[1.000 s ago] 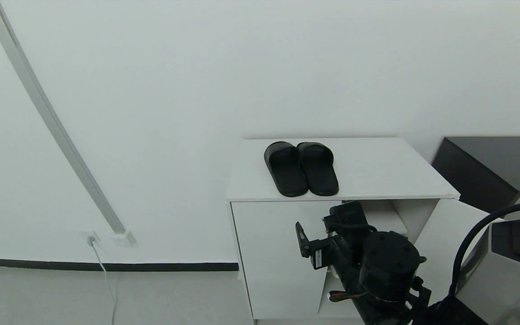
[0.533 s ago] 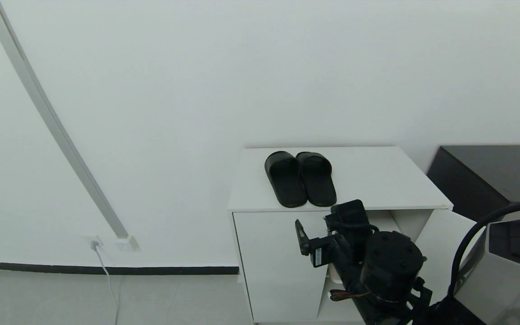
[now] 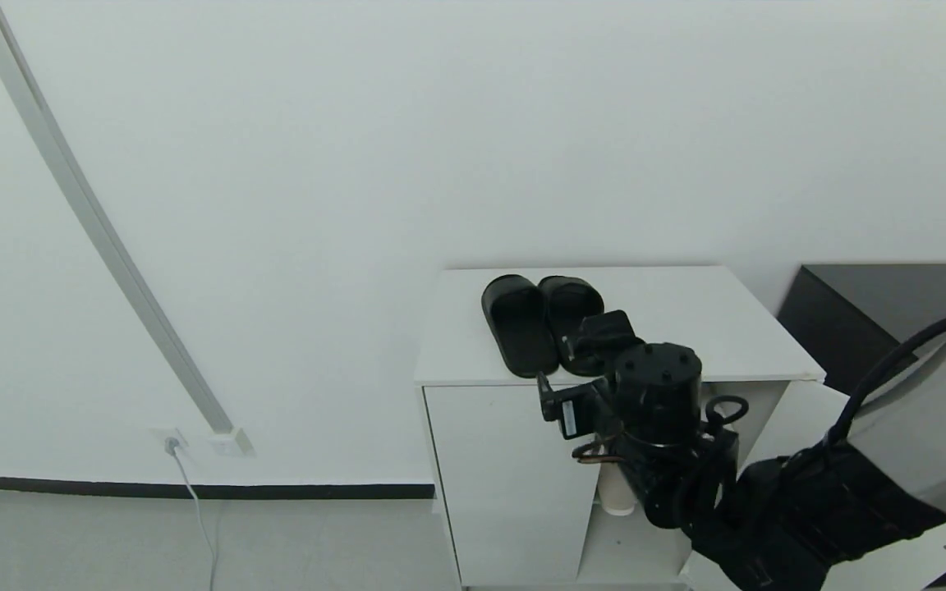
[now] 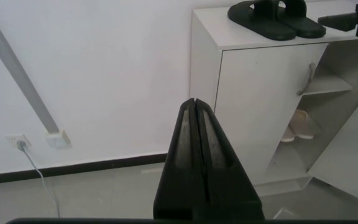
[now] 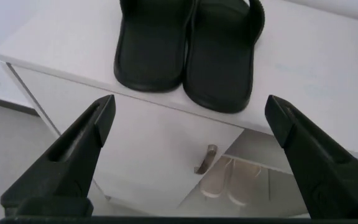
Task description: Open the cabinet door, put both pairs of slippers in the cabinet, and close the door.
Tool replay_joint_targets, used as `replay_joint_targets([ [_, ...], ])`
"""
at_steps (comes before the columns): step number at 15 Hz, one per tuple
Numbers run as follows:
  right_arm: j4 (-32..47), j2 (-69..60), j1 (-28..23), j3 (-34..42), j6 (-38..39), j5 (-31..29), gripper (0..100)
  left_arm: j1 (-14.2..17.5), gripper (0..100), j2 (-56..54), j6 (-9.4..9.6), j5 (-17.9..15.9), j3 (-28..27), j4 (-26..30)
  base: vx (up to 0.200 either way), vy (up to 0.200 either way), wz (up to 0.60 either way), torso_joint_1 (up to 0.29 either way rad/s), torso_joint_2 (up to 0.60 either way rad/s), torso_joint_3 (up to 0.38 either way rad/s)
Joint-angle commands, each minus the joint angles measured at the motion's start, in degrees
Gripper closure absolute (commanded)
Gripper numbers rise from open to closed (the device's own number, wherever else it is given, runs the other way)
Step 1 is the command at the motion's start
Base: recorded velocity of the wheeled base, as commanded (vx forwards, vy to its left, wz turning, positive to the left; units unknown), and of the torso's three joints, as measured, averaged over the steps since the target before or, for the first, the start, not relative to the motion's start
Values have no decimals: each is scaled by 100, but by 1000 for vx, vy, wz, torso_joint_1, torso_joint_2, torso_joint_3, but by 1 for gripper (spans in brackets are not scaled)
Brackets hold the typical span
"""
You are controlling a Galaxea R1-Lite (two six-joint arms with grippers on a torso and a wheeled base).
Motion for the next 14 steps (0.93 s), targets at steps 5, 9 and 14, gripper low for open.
replay_joint_targets([
  [5, 2369, -436, 49, -1688, 917, 19, 0, 6, 100, 7, -30, 1, 1, 0, 0, 0, 0, 0, 0, 0],
  [9, 2589, -357, 40, -1750, 1040, 27, 0, 6, 100, 7, -12, 1, 1, 0, 100, 0, 0, 1, 0, 0],
  [14, 2571, -190, 31, -1670, 1128, 186, 0, 6, 100, 7, -21, 1, 1, 0, 200, 0, 0, 1, -3, 4],
])
